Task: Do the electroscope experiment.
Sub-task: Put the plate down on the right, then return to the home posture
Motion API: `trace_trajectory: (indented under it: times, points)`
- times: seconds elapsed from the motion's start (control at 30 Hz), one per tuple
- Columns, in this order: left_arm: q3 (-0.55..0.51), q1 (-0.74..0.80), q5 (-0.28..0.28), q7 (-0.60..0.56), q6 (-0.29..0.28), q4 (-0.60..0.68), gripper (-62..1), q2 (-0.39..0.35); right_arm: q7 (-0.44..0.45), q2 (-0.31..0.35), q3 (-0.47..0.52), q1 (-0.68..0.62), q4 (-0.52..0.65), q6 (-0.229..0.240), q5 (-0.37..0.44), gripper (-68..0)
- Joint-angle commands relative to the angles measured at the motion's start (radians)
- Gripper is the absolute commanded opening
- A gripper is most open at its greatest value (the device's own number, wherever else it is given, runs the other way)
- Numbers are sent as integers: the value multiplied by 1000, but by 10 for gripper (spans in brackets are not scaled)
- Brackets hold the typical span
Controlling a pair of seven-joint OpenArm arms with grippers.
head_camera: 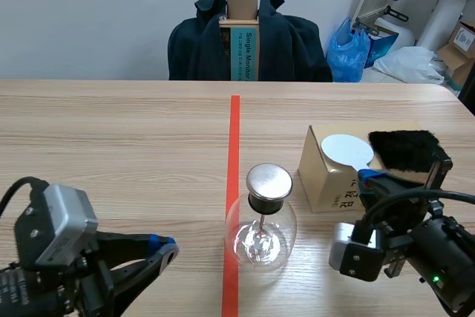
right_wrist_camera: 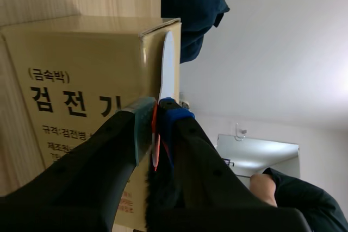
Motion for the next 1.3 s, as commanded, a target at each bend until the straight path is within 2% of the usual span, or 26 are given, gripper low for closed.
trace_trajectory:
  times: [0.0,0.27,0.3,0.33,0.4,0.5,0.53,0.6,0.63,0.8,0.83,1.03,1.17,1.27]
  points:
    - [-28,50,-9,-13,-6,48,-592,-16,-4,11,6,12,17,-7,3,-667]
    - [-185,299,-9,-14,-7,257,-592,-51,-44,11,6,11,17,-3,3,-667]
    - [-195,313,-9,-14,-7,270,-582,-51,-45,11,6,11,17,-3,3,-667]
    - [-203,322,-9,-14,-7,278,-546,-51,-48,11,6,11,17,-3,3,-667]
    - [-210,321,-9,-14,-9,282,-406,-51,-68,11,6,11,17,-4,3,-667]
    - [-211,316,-9,-29,-9,282,-68,-51,-71,11,6,12,17,-4,3,-655]
    - [-211,316,-9,-38,-6,282,14,-51,-70,11,6,12,17,-4,3,-628]
    - [-211,316,-9,-53,-5,282,14,-51,-70,11,6,12,17,-4,3,-530]
    - [-211,316,-9,-61,-5,282,14,-50,-70,11,6,12,17,-4,3,-460]
    - [-213,316,-9,-74,-1,282,14,-44,-70,10,6,11,17,-4,5,-56]
    - [-213,316,-9,-74,1,282,14,-43,-70,10,6,11,17,-4,7,4]
    - [-219,316,-10,-74,22,282,14,-43,-71,11,6,-12,21,-3,102,4]
    - [-220,316,-10,-74,22,282,14,-43,-71,18,7,-81,51,-3,260,4]
    - [-220,315,-10,-74,22,282,14,-43,-85,46,7,-154,106,2,422,4]
